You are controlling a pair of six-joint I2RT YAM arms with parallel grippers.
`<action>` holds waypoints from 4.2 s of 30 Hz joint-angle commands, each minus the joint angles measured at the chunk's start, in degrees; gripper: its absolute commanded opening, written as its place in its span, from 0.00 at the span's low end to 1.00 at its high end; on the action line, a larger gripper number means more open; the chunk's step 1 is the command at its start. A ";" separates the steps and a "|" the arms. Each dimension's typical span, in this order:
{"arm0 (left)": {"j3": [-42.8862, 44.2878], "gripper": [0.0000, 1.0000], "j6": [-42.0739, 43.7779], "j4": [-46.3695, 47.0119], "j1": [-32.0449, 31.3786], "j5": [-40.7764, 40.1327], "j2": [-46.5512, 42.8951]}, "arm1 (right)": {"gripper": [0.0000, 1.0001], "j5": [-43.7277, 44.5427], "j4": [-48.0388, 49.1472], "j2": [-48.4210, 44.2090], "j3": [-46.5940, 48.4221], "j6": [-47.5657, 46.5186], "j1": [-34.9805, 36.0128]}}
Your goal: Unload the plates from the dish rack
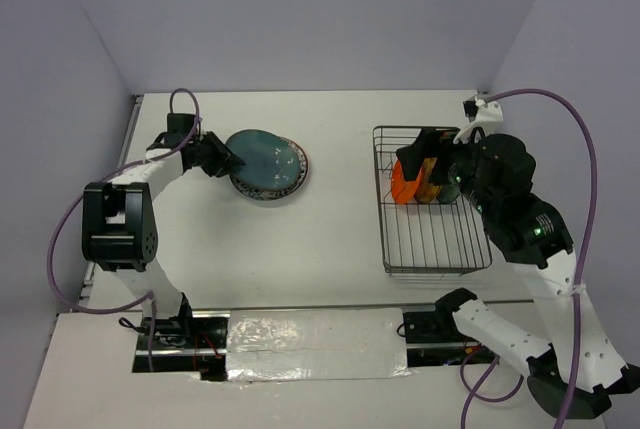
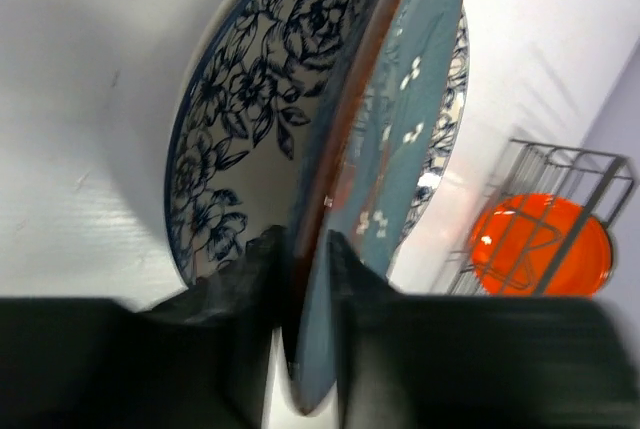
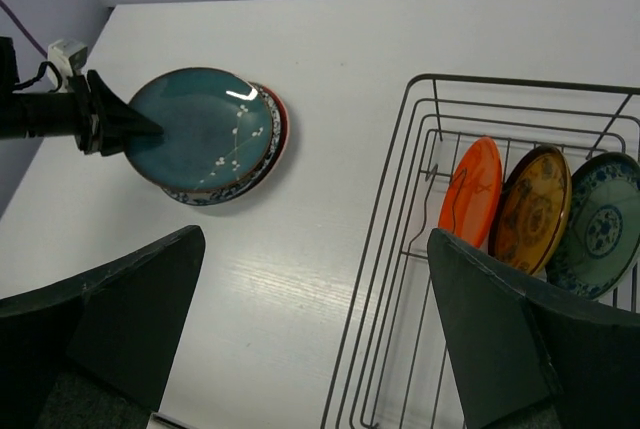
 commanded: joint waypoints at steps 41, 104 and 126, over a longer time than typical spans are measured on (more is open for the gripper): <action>-6.82 0.99 25.12 -20.49 -4.95 -5.30 -41.65 | 0.17 26.01 -1.58 44.78 4.22 -6.43 -7.27; -17.11 1.00 24.60 -17.42 -5.03 -16.28 -58.79 | 0.85 27.15 -2.45 23.59 -6.50 -2.47 1.02; -17.11 1.00 25.04 -16.98 -5.30 -14.08 -55.90 | 0.32 30.06 6.76 36.26 -10.36 -9.86 -13.15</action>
